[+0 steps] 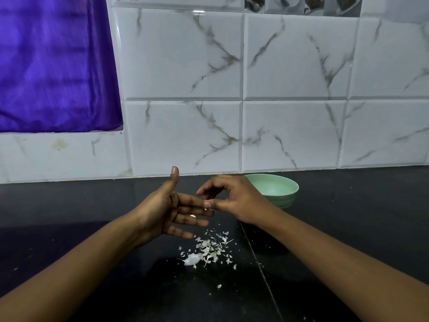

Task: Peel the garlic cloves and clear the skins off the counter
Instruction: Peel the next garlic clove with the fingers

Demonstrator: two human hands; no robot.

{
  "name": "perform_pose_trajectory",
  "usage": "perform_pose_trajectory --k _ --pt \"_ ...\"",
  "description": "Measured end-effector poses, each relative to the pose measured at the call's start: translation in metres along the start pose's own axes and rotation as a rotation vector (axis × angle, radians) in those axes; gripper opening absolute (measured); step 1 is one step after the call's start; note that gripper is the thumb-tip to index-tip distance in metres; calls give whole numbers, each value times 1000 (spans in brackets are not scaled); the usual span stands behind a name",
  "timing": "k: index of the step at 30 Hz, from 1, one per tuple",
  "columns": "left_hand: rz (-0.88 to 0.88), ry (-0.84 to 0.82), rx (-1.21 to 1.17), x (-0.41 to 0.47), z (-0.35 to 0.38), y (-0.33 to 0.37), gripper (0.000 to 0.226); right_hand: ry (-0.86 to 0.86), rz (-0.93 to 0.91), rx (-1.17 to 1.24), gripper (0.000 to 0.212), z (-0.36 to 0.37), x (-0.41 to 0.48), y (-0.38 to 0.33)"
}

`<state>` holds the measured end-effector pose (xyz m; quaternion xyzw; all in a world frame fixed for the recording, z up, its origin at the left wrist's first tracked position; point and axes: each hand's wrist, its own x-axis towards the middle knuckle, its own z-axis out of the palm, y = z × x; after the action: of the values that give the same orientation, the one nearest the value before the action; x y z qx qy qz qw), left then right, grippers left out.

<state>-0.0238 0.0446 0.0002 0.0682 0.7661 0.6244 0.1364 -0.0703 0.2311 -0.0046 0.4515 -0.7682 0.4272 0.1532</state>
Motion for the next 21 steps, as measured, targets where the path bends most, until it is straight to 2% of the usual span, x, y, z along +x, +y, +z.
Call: perform_pose_trajectory --k 4,8,11,13,16,19,21 --pt "-14 -7 4 -1 2 -1 102 -39 8 -21 28 -1 0 -4" --pt "-12 6 2 -1 6 -3 99 -198 210 175 33 -7 1 -5" --pt "3 34 -7 0 5 -2 97 -161 327 254 23 -18 1 0" --pt "10 39 -31 0 2 -1 97 -114 332 250 15 -22 2 2" --pt "6 9 -85 0 0 -1 99 -59 187 32 10 -19 2 -2" --pt "2 -40 -217 0 0 -1 101 5 -108 -373 32 -12 -1 -1" --pt "7 -68 -286 0 1 0 102 42 -208 -519 35 -6 -2 0"
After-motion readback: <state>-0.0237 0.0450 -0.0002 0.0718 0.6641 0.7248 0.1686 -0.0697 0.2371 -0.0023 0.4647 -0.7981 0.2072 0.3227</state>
